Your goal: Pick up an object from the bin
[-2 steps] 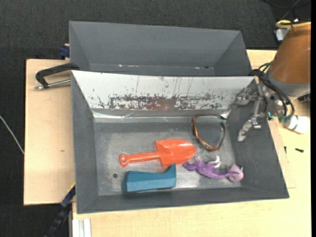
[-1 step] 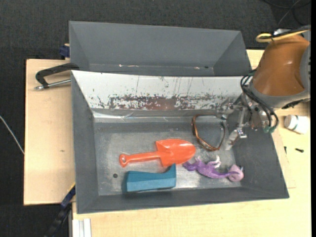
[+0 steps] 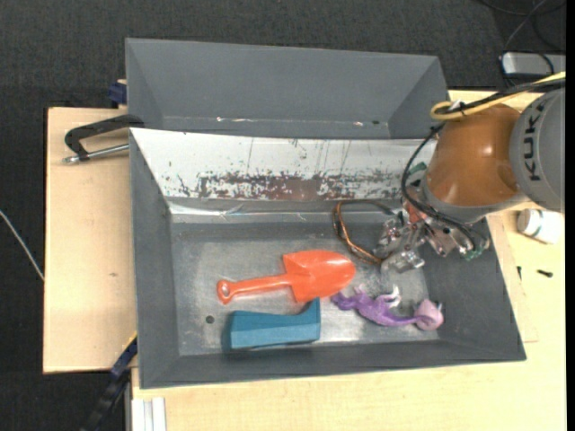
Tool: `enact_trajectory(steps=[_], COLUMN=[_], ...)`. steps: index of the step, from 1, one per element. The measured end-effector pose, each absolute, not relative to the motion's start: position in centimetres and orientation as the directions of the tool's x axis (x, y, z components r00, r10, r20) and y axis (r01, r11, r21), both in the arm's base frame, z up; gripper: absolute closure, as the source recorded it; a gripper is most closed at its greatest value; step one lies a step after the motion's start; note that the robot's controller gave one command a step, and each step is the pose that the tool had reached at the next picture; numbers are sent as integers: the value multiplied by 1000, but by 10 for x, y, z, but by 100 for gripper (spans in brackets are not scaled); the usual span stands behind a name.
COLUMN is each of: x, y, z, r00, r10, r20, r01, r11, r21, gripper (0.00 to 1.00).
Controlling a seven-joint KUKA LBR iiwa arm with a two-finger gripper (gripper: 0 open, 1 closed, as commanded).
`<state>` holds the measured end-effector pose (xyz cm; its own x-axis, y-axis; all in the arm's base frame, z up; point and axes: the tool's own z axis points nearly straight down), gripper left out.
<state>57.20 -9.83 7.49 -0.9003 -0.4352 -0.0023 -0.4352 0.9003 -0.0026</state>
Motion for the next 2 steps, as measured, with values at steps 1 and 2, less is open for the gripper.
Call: enact_trajectory(steps=[1, 2], x=[572, 566], y=[-98, -96], z=[75, 112], r00=[-900, -888], r10=[-435, -459], r20=[-2, 0], r01=[-435, -459], r11=[900, 888], r21=[-3, 3], gripper=[100, 100])
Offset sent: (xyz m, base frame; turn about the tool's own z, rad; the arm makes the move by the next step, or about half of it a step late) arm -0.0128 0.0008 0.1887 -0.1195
